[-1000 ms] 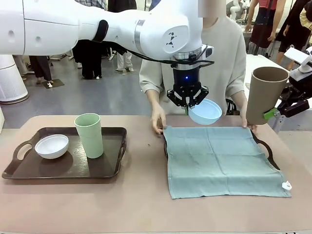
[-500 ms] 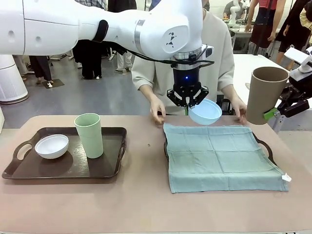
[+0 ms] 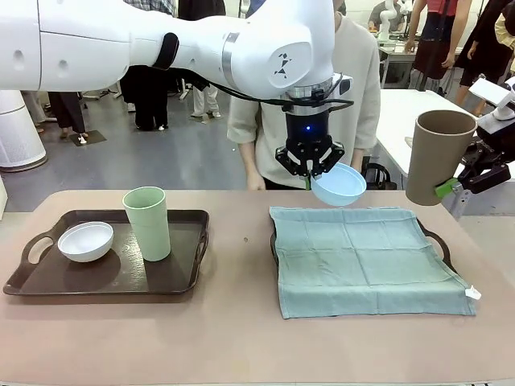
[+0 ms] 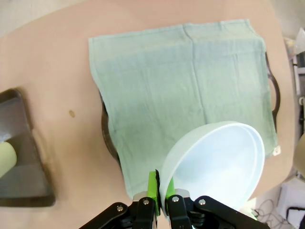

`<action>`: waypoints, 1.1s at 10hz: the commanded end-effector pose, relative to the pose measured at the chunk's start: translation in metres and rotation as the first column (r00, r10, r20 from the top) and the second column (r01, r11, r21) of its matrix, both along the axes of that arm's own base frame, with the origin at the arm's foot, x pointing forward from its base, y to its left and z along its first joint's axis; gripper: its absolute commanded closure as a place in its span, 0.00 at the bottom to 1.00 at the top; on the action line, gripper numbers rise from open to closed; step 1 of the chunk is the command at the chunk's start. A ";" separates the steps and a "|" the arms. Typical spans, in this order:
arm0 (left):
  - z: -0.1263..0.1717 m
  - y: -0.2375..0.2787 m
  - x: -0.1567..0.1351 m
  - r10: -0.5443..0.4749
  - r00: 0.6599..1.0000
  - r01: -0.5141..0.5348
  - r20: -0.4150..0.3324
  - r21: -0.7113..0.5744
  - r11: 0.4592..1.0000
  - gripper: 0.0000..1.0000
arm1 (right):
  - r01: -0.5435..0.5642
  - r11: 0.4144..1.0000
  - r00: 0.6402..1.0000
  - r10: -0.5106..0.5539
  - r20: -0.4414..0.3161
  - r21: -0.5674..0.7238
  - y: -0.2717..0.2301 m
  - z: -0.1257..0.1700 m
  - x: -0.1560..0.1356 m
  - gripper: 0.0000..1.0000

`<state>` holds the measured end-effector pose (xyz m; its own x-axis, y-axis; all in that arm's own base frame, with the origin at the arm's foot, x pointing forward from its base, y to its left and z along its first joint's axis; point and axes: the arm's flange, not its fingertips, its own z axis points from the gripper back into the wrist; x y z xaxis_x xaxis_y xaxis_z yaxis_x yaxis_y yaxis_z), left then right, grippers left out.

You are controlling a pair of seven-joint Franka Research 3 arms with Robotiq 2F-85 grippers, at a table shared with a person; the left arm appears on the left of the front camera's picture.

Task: Set up a tray with a mat and arrange the tableware.
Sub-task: Place the Picnic Bowl and Reusable plastic cup back onto the Handle tray in front of the human's position.

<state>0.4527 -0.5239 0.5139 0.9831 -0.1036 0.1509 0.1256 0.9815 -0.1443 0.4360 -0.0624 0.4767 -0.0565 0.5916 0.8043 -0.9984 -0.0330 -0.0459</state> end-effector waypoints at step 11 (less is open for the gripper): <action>-0.119 0.008 0.047 -0.059 0.996 0.047 -0.066 -0.172 0.984 0.93 | -0.052 0.988 0.978 0.080 -0.191 0.147 -0.003 -0.143 0.039 0.20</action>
